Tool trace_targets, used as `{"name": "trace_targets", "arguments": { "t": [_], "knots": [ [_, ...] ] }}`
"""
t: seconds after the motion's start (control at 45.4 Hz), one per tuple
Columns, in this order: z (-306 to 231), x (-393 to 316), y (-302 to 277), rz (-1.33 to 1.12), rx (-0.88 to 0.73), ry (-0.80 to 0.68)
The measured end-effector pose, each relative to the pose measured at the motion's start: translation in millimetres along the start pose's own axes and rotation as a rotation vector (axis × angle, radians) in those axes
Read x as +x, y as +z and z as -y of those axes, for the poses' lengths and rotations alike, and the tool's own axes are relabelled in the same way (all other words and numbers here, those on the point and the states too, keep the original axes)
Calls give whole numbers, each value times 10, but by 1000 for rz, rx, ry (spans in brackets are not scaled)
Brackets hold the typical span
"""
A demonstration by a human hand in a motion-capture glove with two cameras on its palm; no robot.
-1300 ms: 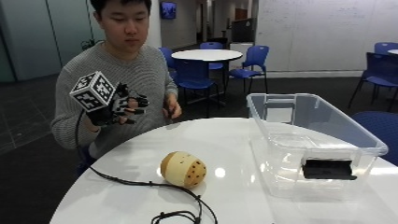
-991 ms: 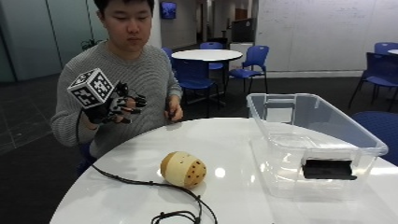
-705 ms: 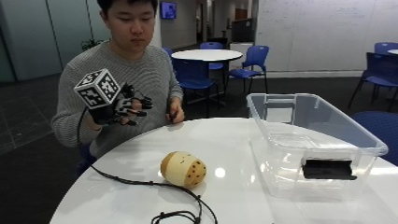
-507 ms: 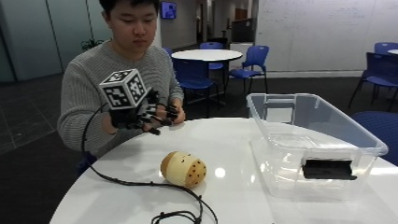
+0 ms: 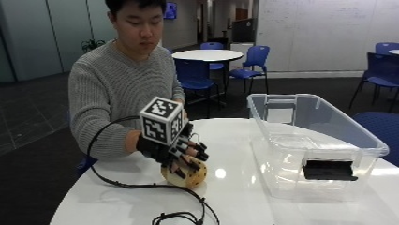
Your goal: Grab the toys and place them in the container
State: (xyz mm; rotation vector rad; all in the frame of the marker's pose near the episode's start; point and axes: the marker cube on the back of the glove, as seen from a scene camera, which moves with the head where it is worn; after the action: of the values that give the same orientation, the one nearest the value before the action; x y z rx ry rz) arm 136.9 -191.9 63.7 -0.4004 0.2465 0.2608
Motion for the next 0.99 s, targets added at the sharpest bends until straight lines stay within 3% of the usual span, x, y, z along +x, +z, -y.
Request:
{"name": "trace_targets", "arguments": {
  "t": [0.11, 0.33, 0.617, 0.991],
  "knots": [
    [21, 44, 388, -80, -98, 27],
    [58, 50, 510, -172, -32, 42],
    [199, 38, 477, -108, 235, 8],
    [-239, -251, -951, -26, 396, -131]
  ]
}}
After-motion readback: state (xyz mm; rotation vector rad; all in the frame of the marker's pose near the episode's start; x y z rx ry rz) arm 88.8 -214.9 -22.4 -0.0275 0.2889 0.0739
